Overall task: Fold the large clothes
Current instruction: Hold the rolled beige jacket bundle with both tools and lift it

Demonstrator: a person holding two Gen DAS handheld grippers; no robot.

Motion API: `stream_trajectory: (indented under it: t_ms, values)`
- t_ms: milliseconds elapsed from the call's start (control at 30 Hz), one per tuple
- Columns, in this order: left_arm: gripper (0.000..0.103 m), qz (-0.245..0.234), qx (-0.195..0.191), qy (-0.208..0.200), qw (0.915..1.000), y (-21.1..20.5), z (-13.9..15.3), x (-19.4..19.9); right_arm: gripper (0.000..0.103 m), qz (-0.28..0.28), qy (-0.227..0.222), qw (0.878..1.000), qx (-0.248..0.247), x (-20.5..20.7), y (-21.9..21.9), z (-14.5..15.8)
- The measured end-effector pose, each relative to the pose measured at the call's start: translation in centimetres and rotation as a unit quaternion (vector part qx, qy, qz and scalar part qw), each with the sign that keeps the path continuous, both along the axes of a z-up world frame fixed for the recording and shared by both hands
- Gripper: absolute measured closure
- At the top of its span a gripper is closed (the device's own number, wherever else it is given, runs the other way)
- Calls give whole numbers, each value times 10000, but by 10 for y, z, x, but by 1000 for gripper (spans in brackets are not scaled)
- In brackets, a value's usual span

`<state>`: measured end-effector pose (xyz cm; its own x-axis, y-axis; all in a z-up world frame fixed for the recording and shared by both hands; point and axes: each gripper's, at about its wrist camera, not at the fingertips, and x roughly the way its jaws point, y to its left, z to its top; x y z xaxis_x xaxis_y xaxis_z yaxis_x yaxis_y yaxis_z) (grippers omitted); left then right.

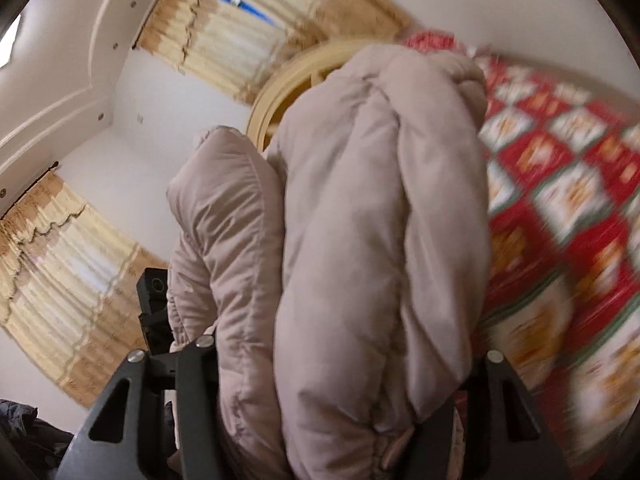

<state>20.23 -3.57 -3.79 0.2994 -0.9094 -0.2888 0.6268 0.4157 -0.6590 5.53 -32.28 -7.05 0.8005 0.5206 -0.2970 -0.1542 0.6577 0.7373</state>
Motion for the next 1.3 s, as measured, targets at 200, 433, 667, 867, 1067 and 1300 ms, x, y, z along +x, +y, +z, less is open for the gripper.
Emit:
stream_trajectory:
  t_ms: [200,433,667,867,1067,1300]
  values:
    - [4,91,513,7,9986,-77,-14,51,46,-771,21,9965,-323,24,-58,2]
    - [3,876,2018,545,9740,-126,-55,91,45,-1227,882,9885,4,95,-114,-68]
    - [1,1050,2828,-73,9534,-152,-58,90,38,-1288,1021,9857,374,110,-133,-92]
    - [1,1160,3251,-406,9377,-170,-71,105,38,-1265,1114,9841,559,105,-139,-96]
    - [1,1108,3241,-382,9387,-175,-75,107,38,-1247,1161,9846,379,100,-142,-96]
    - [1,1088,3315,-479,9359,-178,-73,98,32,-1275,1237,9836,318,95,-142,-92]
